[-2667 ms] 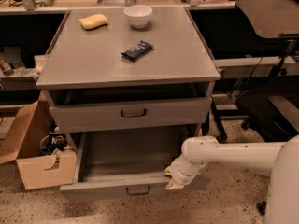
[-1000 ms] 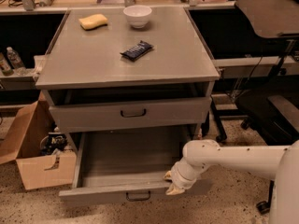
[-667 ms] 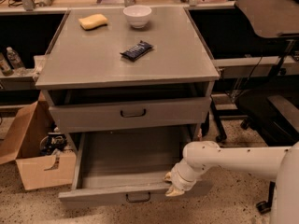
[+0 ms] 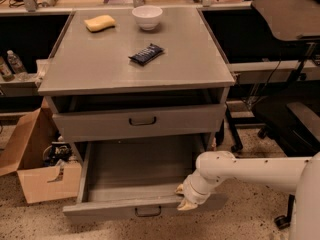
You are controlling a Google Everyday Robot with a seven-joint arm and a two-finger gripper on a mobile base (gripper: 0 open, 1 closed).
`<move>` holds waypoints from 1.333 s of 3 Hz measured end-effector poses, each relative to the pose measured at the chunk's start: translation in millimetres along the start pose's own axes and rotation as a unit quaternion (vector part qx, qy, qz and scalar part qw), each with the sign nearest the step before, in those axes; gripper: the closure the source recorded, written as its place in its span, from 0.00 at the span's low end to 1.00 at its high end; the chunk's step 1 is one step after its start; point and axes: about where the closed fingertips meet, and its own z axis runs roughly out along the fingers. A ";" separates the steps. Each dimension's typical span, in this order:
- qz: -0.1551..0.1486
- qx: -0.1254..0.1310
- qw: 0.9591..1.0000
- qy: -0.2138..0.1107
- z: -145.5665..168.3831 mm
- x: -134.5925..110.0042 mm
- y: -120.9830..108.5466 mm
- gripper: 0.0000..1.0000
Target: Open middle drawer
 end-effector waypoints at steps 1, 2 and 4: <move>0.000 0.000 1.000 0.000 0.0 0.0 0.0 0.37; 0.000 0.000 1.000 0.000 0.0 0.0 0.0 0.15; 0.000 0.000 1.000 0.000 0.1 0.0 0.1 0.00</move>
Offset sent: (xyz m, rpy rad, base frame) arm 0.0000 0.0000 0.0000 0.0000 0.0000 0.0000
